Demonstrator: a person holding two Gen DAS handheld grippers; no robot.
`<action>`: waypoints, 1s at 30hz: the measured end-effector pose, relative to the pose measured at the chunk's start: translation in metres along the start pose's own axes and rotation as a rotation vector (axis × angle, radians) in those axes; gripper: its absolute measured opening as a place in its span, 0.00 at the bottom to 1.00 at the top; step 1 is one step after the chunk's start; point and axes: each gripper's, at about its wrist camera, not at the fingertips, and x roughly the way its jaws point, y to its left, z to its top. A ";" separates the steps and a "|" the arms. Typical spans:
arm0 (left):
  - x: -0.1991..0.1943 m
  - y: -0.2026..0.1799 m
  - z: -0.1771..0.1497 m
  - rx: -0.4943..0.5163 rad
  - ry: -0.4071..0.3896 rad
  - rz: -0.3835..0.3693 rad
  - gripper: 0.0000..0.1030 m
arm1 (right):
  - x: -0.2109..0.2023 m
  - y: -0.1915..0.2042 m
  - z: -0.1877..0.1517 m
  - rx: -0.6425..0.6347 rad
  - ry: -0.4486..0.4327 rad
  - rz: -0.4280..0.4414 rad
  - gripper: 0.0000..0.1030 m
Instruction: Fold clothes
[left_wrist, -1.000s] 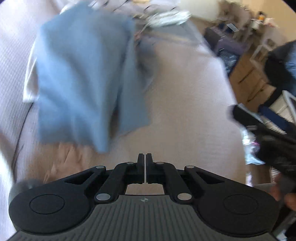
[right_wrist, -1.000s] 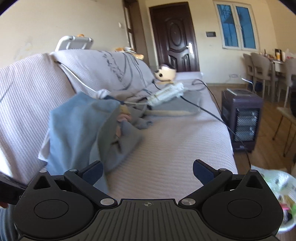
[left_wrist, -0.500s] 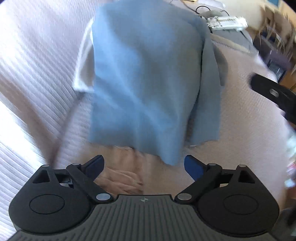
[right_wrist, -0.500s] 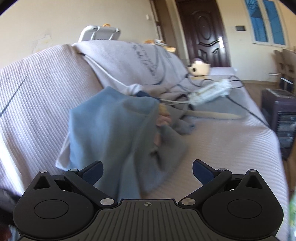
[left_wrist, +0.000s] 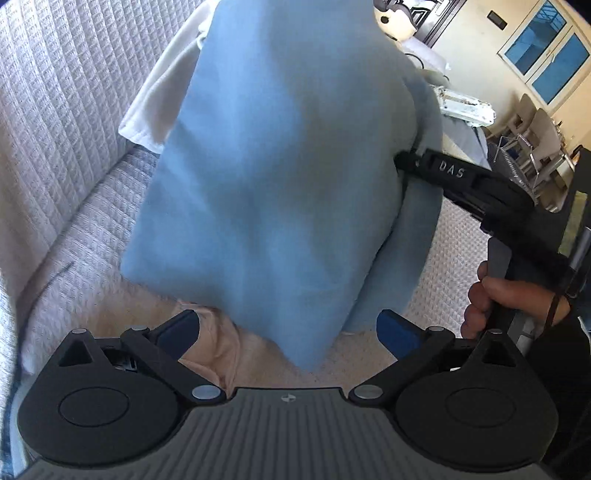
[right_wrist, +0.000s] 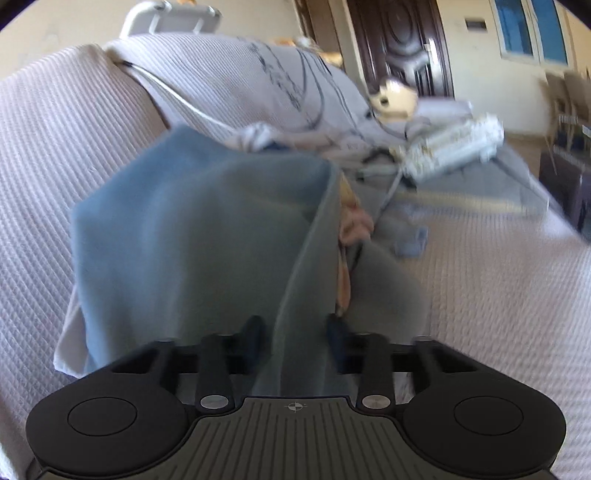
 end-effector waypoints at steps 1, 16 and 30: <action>-0.002 -0.001 0.000 0.016 -0.016 0.017 1.00 | -0.002 -0.003 -0.003 0.010 0.000 0.001 0.16; -0.042 -0.023 0.001 0.148 -0.088 0.017 0.55 | -0.200 -0.099 -0.035 0.091 -0.222 -0.399 0.02; -0.046 -0.027 -0.022 0.211 -0.071 0.022 0.68 | -0.248 -0.160 -0.096 0.159 0.010 -0.606 0.11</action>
